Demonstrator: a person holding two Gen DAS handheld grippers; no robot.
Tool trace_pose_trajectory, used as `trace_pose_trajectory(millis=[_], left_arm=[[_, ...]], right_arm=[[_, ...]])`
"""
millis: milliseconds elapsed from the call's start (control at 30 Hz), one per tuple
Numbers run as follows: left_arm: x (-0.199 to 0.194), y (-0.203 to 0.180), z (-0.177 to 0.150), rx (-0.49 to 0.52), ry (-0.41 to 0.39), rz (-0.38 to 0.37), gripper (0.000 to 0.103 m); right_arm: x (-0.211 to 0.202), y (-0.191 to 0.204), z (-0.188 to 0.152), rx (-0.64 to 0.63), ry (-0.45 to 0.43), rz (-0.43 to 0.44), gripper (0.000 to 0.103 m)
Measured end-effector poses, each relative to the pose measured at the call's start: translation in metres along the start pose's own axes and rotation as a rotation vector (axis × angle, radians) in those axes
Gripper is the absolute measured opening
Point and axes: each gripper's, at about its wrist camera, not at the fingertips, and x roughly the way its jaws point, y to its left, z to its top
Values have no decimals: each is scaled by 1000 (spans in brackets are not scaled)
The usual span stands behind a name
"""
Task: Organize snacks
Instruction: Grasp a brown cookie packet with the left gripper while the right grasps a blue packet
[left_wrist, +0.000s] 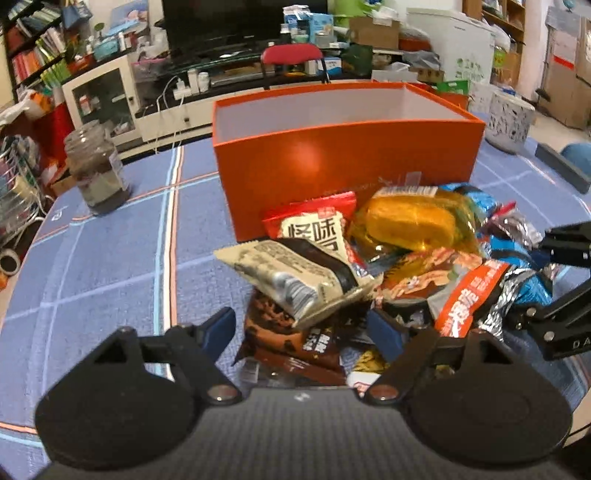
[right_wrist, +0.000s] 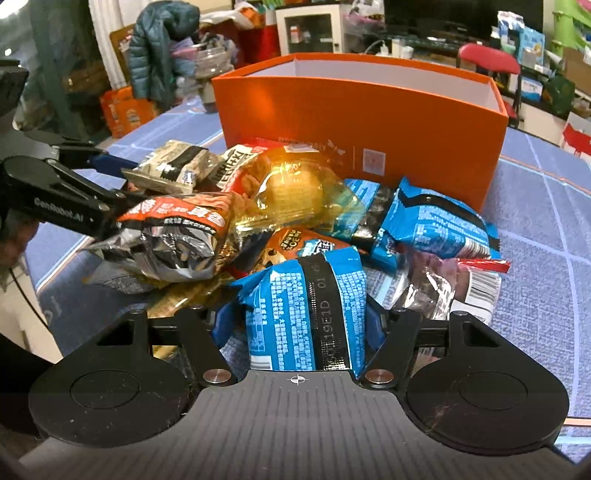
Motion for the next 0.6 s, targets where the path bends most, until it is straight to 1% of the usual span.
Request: trace_pose_trajectory(millis=[100,167,267,300,333,367,433,600], left_arm=[[3,6,-1,-34,7,-15,81],[4,9,0,-36,-3,-18,82],[6,13,1,-38,-9,-26,82],[8,14,1,-41,0,-38,75],[11,15,1,-44,14,-58,66],[13,15,1,-53,30,-70,51],[15,14,-1,-56,43,-64,52],[16,14,-2,-68,43,-57,53]], right_arm=[[2,1,0,4,4,4,54],[2,2,0,1,4,4,54],[2,3,1,3,11,18,48],[1,3,1,5,16,28,45],[1,2,1,10,21,34,44],[1,2,2,13,23,35,44],[1,2,2,16,26,39,43],[1,3,0,8,21,35,43]])
